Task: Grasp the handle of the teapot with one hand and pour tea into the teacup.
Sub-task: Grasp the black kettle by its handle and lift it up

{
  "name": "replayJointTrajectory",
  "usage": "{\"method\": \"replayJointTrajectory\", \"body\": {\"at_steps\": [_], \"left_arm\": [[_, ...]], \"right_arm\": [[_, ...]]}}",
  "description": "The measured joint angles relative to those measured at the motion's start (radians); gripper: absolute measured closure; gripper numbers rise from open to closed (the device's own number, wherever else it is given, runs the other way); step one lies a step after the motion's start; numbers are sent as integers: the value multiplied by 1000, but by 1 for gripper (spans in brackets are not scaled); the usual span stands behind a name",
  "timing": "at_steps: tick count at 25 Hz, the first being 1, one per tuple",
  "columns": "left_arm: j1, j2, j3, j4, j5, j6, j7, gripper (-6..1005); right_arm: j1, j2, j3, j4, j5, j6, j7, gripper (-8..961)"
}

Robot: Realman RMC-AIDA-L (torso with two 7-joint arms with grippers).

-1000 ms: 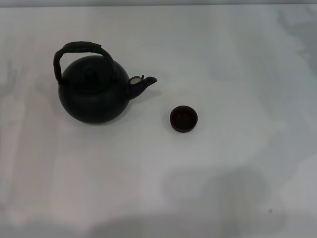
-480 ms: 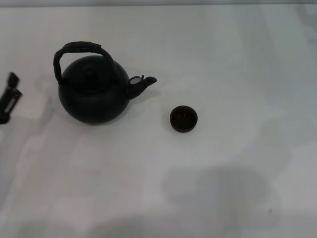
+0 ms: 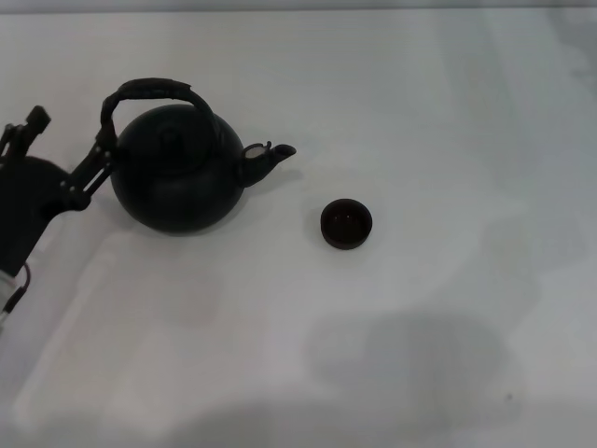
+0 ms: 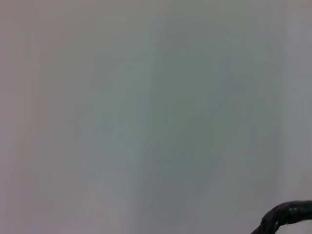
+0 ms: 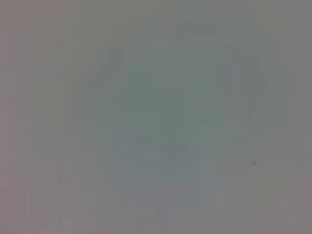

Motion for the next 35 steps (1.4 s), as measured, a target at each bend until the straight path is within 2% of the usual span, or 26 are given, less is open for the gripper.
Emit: {"method": "replayJointTrajectory", "body": {"at_steps": [8, 15, 24, 29, 35], "left_arm": [[-53, -2, 0, 7, 4, -89, 0, 144], [-57, -5, 1, 8, 5, -97, 2, 153], [-58, -4, 1, 9, 5, -100, 1, 345], [-60, -4, -4, 9, 3, -100, 0, 586], [-81, 1, -7, 12, 2, -76, 2, 813]], "right_arm": [[1, 2, -3, 1, -1, 10, 1, 94], [5, 0, -3, -7, -1, 11, 1, 93], [6, 0, -2, -6, -2, 11, 2, 93], [1, 0, -2, -2, -5, 8, 2, 93], [-6, 1, -2, 1, -5, 8, 3, 93]]}}
